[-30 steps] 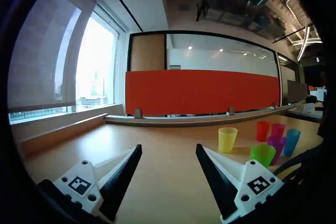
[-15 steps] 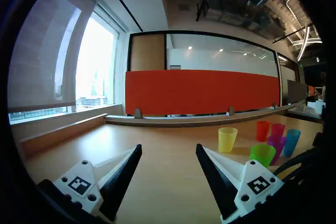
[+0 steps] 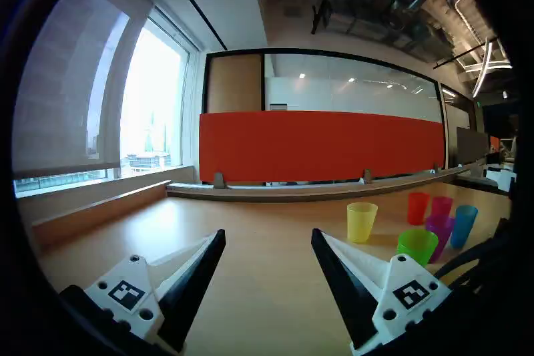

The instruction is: Pour water

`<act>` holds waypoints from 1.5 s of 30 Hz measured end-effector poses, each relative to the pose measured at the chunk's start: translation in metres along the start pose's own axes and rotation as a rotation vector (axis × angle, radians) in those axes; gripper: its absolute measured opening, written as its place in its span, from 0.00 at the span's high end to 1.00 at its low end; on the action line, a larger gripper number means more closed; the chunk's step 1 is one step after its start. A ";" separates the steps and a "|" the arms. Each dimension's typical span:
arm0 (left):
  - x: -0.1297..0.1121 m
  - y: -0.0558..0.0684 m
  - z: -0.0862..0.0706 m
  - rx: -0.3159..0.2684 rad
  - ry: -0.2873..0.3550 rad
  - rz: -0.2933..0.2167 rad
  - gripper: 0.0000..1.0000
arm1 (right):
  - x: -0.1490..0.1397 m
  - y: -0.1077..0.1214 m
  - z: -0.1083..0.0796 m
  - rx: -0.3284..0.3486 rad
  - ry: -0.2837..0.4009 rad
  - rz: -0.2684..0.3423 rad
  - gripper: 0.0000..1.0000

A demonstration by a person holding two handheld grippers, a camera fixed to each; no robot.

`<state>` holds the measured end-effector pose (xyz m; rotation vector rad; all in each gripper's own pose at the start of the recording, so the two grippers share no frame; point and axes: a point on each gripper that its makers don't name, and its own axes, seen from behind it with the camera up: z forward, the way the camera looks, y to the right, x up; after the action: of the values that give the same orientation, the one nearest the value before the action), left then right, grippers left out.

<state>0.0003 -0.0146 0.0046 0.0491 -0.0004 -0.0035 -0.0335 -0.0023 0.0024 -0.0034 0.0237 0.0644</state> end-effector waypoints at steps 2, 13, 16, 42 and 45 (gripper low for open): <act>0.000 0.000 0.000 0.000 0.000 0.000 0.05 | -0.002 0.001 0.002 -0.006 -0.003 0.003 0.00; 0.000 0.000 0.000 0.000 0.000 0.000 0.05 | -0.013 0.005 0.003 -0.027 -0.024 -0.011 0.00; 0.000 0.000 0.000 0.000 0.000 0.000 0.04 | -0.016 0.005 0.003 -0.030 -0.035 -0.017 0.00; 0.000 0.001 0.000 0.000 0.000 0.000 0.04 | -0.020 0.008 0.005 -0.035 -0.044 -0.018 0.00; 0.000 0.001 0.000 0.000 0.000 0.000 0.04 | -0.020 0.008 0.005 -0.035 -0.043 -0.018 0.00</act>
<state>0.0000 -0.0139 0.0043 0.0490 -0.0005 -0.0034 -0.0535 0.0044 0.0076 -0.0371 -0.0207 0.0467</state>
